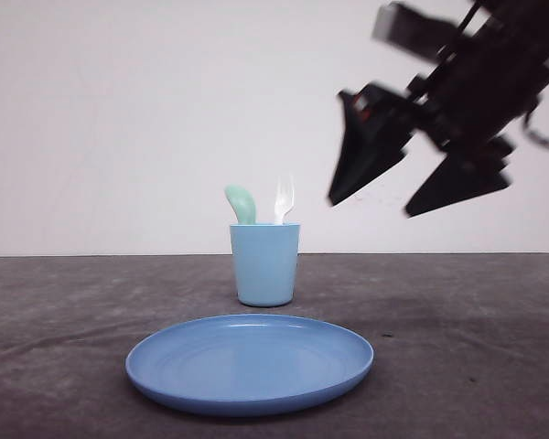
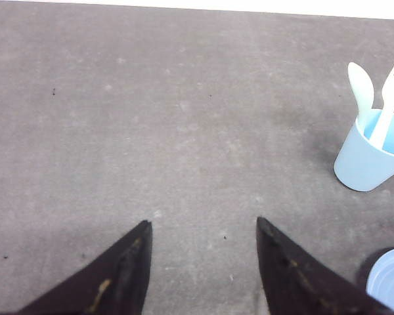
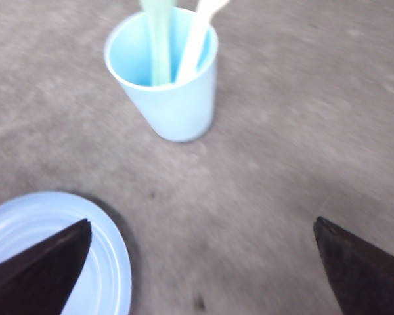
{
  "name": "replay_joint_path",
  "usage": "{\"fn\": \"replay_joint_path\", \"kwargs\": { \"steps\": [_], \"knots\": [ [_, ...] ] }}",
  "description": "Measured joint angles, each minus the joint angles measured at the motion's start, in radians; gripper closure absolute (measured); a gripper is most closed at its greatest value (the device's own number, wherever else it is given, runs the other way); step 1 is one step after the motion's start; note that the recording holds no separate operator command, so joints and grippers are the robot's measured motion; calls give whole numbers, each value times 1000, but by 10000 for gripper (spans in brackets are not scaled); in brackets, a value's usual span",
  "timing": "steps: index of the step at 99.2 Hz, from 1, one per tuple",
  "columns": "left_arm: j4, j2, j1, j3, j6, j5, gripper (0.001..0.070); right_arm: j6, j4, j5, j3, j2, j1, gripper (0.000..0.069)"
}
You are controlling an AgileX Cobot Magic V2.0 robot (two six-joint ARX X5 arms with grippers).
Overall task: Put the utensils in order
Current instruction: 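Move the right gripper down and grasp the blue cup's rim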
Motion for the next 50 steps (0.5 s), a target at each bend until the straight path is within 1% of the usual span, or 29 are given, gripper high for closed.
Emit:
{"fn": "replay_joint_path", "kwargs": {
  "steps": [24, 36, 50],
  "knots": [
    [0, 0, 0, 0, 0, 0, 410, -1, 257, -67, 4, 200, 4, 9],
    [0, 0, 0, 0, 0, 0, 410, -3, 309, -81, 41, 279, 5, 9],
    [0, 0, 0, 0, 0, 0, 410, -16, 313, -87, 126, 374, 21, 9]
  ]
}}
